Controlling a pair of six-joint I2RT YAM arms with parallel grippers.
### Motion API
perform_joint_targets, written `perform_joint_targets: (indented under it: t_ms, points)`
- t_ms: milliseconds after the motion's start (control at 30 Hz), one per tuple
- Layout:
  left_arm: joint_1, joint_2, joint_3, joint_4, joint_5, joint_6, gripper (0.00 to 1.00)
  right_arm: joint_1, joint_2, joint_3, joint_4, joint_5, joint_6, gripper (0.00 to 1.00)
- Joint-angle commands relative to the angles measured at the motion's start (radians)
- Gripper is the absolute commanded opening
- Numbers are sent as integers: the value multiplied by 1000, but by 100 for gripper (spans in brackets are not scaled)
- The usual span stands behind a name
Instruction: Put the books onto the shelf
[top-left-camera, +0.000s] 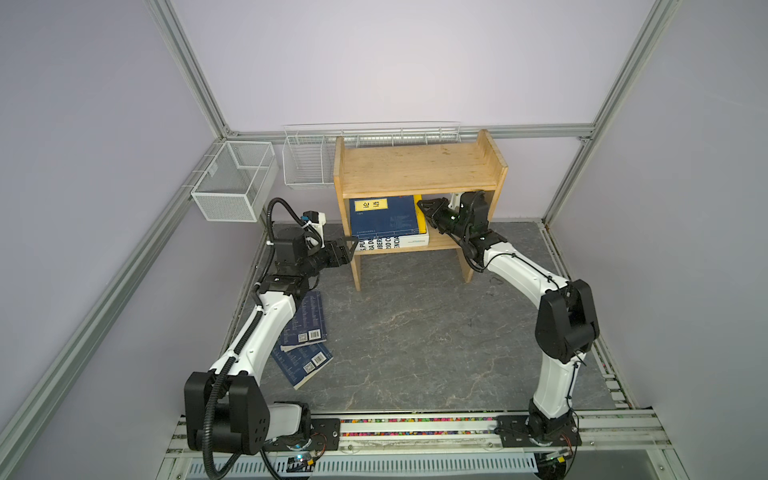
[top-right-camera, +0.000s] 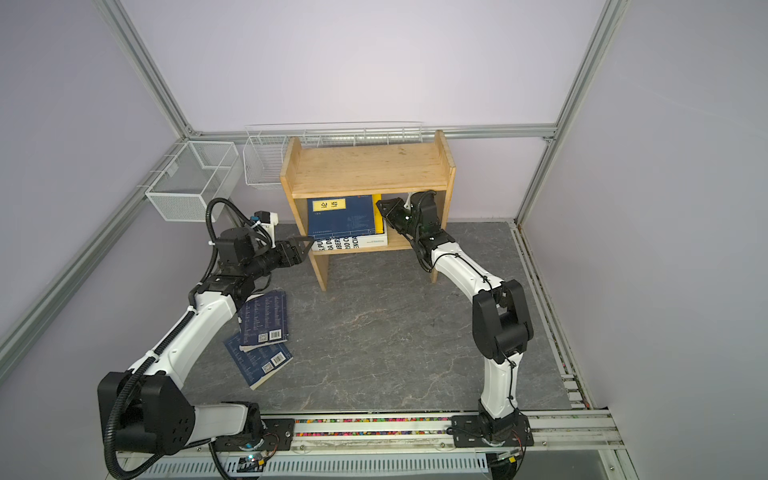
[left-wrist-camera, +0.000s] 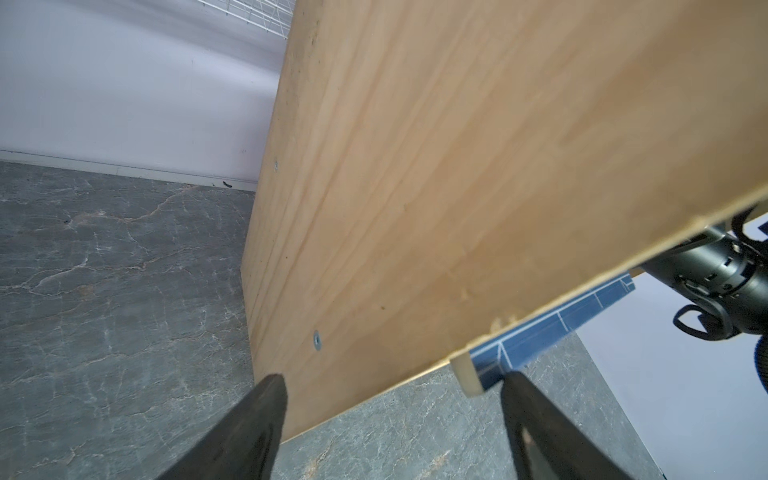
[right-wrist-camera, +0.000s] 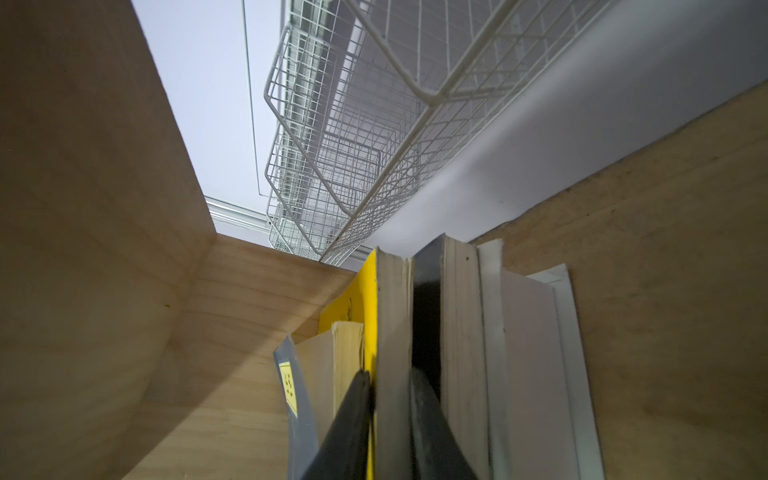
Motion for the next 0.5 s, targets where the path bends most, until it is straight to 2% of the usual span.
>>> perform_joint_targets:
  t_ms: [0,467]
  points:
    - [4,10,13,28,-29,-4,79,7,3,37,39,-9,7,21]
    - [1,36,11,88,-41,-53,66,7,8,44,48,-33,2,21]
